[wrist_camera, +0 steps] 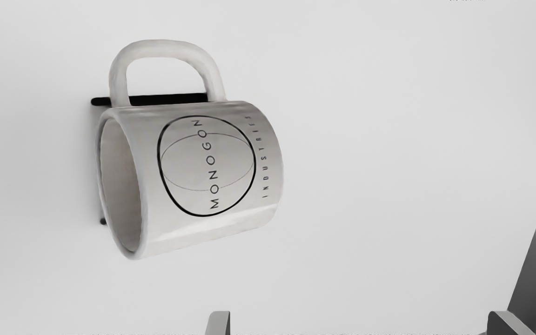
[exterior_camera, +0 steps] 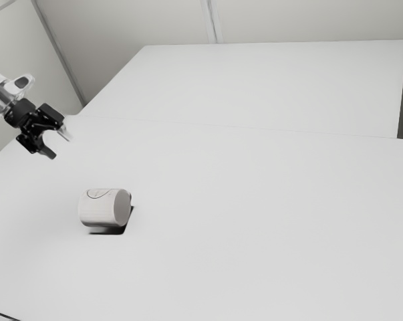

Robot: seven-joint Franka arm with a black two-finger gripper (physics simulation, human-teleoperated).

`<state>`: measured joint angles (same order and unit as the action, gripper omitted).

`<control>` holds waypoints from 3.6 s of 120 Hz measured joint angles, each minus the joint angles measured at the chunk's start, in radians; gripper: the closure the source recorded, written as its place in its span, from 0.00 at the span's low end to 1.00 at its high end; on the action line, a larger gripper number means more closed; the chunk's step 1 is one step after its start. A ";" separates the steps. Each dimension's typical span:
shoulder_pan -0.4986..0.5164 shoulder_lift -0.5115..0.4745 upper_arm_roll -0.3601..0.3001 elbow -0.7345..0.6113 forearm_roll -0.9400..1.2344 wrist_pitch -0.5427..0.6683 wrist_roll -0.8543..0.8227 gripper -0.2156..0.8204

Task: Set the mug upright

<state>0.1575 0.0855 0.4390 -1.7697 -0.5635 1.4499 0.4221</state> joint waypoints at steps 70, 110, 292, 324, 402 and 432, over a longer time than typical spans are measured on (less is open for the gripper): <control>0.181 0.253 0.020 -0.236 -0.425 0.035 0.360 0.21; 0.172 0.246 -0.019 -0.318 -0.552 -0.001 0.487 0.21; -0.030 -0.061 -0.451 -0.381 0.467 0.710 0.070 0.96; 0.000 -0.029 -0.452 -0.450 0.481 0.870 -0.060 0.87; -0.025 -0.029 -0.467 -0.049 0.473 0.630 -0.194 0.24; -0.029 0.129 -0.445 0.362 0.475 0.324 -0.227 0.22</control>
<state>0.1284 0.2146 -0.0058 -1.4080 -0.0888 1.7735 0.1947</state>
